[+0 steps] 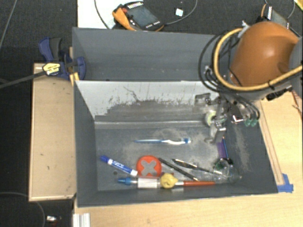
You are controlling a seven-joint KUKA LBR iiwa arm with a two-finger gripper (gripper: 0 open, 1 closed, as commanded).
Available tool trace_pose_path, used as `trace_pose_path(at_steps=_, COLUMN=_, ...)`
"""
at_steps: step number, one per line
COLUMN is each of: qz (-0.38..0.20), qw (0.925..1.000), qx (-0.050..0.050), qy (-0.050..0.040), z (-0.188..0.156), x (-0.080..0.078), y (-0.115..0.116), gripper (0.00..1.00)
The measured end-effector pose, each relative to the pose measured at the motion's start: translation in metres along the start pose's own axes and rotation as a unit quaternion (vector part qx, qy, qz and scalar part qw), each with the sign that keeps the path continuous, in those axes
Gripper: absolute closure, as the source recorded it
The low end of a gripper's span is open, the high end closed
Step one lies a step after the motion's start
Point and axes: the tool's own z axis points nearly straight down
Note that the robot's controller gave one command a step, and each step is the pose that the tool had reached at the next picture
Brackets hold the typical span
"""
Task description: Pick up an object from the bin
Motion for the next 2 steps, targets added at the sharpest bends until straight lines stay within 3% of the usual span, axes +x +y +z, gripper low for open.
trace_pose_path(at_steps=1, qz=-0.056, qw=0.9984, qx=0.0, qy=-0.0017, z=0.054, x=-0.01, y=0.005, gripper=0.0)
trace_pose_path(at_steps=2, qz=-0.074, qw=0.9973, qx=0.002, qy=-0.0074, z=0.054, x=-0.042, y=0.046, gripper=0.0)
